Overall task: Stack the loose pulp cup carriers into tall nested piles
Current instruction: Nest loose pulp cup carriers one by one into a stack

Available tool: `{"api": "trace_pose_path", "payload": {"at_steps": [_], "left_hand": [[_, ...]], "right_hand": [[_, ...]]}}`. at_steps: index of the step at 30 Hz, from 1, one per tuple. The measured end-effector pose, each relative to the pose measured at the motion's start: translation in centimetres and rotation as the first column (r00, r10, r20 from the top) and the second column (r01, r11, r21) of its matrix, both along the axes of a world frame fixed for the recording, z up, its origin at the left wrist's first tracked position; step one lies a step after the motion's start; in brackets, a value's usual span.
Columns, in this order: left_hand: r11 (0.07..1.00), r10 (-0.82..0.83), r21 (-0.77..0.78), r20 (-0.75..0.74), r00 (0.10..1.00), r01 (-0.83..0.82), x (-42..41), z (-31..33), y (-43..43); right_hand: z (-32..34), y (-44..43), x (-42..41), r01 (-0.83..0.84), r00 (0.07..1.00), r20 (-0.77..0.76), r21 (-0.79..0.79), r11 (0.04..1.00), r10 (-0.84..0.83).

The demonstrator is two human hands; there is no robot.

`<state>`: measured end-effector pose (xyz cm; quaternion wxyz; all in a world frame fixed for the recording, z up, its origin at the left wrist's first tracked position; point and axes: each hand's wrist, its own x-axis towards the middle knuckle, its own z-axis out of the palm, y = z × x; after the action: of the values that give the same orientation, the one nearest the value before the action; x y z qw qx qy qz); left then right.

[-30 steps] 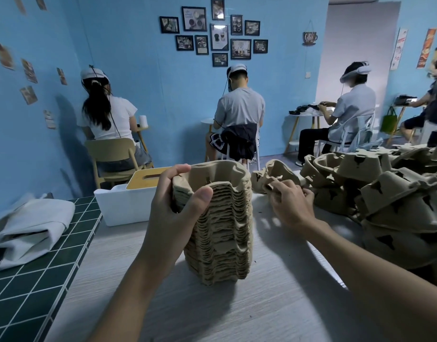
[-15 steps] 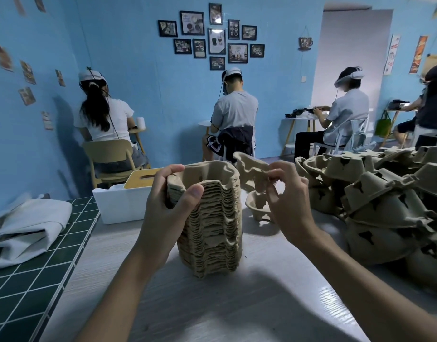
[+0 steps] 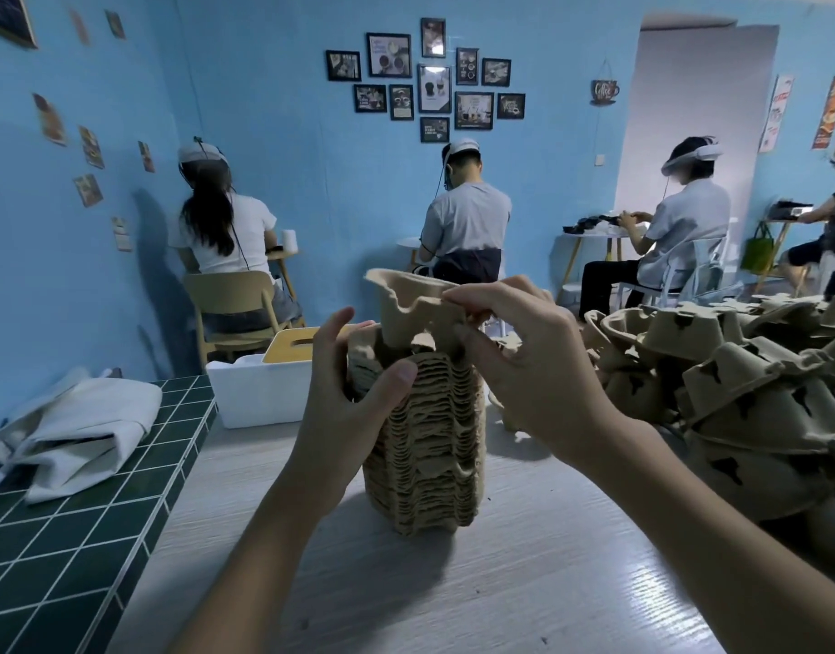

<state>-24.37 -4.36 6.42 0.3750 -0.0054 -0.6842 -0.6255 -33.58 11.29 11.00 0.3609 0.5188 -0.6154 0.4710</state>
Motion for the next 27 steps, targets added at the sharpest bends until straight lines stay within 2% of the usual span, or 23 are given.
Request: {"api": "trace_pose_path", "payload": {"at_steps": [3,6,8,10,12,14,18,20,27], "left_hand": [[1.000,-0.014,-0.015,-0.004,1.000,0.014,0.1,0.1,0.1],[0.998,-0.057,0.010,-0.003,0.998,0.057,0.3,0.3,-0.1],[0.998,-0.062,0.018,-0.002,0.998,0.062,0.4,0.4,-0.1],[0.999,-0.053,0.004,0.009,0.999,0.053,0.4,0.5,0.1],[0.999,-0.033,-0.014,0.025,0.999,0.034,0.2,0.5,0.1],[0.999,-0.028,-0.018,0.029,0.999,0.029,0.2,0.3,0.2],[1.000,-0.019,-0.015,0.026,0.999,0.020,0.0,0.3,0.1],[1.000,-0.021,-0.021,0.024,0.999,0.021,0.0,0.3,0.1],[0.999,-0.030,-0.014,0.017,0.999,0.030,-0.3,0.0,0.0]], "right_hand": [[-0.1,0.3,0.1,-0.030,0.999,0.035,0.077,0.997,0.028],[-0.4,0.6,0.3,-0.143,0.977,0.179,0.154,0.978,0.114],[-1.1,0.8,0.2,-0.212,0.952,0.253,0.128,0.969,0.175],[-2.3,0.9,-0.3,-0.203,0.931,0.311,0.012,0.979,0.189],[-4.2,1.1,-2.3,-0.073,0.939,0.334,-0.022,0.997,0.076],[-6.8,1.5,-4.9,0.125,0.924,0.348,0.126,0.984,-0.162],[-10.5,2.9,-8.0,0.416,0.797,0.236,0.454,0.788,-0.556],[-11.1,3.5,-8.3,0.424,0.763,0.235,0.523,0.740,-0.603],[-11.2,3.4,-8.5,0.447,0.756,0.199,0.539,0.714,-0.624]]}}
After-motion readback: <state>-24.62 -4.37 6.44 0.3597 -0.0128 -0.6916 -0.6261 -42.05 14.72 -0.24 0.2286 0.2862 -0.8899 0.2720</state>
